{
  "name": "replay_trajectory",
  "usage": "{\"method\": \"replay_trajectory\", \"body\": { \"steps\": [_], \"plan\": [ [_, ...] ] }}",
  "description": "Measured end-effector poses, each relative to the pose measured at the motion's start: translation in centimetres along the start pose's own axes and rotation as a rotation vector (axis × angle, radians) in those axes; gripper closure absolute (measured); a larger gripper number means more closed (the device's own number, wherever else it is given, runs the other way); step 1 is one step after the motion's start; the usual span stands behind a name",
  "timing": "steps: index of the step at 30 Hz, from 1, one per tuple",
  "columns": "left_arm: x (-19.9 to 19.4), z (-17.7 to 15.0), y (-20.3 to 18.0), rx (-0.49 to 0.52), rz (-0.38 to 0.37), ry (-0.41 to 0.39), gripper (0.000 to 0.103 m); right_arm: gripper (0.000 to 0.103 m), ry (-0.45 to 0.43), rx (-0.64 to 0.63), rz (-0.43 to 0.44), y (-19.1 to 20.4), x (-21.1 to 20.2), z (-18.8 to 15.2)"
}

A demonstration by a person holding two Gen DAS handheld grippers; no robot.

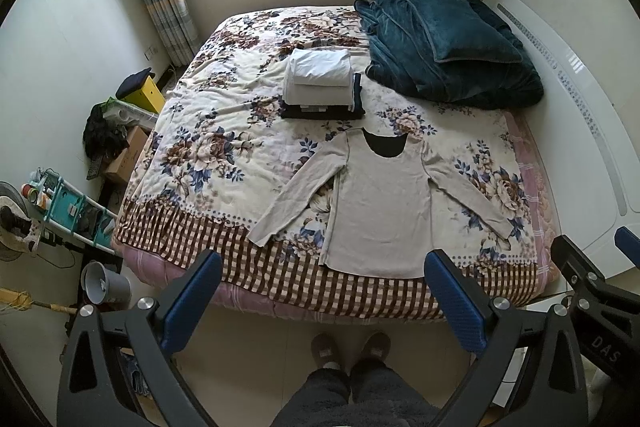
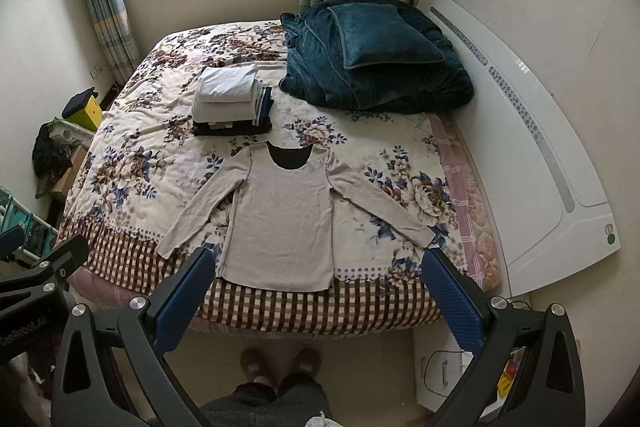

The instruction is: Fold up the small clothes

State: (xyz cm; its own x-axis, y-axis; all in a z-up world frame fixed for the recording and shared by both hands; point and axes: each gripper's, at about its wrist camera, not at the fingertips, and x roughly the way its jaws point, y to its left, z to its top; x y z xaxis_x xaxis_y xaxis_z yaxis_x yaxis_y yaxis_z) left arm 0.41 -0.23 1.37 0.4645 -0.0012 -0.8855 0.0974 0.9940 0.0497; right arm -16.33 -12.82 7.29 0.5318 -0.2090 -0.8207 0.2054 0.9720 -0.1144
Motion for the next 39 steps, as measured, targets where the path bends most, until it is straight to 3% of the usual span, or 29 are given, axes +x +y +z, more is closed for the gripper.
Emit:
{"method": "replay_trajectory", "body": {
  "steps": [39],
  "plan": [
    [-0.3,2.5,-1.0,-0.001,-0.006,-0.013,0.000,0.000,-0.016,0.001,-0.004,-0.7,-0.3,0.8]
  ]
}}
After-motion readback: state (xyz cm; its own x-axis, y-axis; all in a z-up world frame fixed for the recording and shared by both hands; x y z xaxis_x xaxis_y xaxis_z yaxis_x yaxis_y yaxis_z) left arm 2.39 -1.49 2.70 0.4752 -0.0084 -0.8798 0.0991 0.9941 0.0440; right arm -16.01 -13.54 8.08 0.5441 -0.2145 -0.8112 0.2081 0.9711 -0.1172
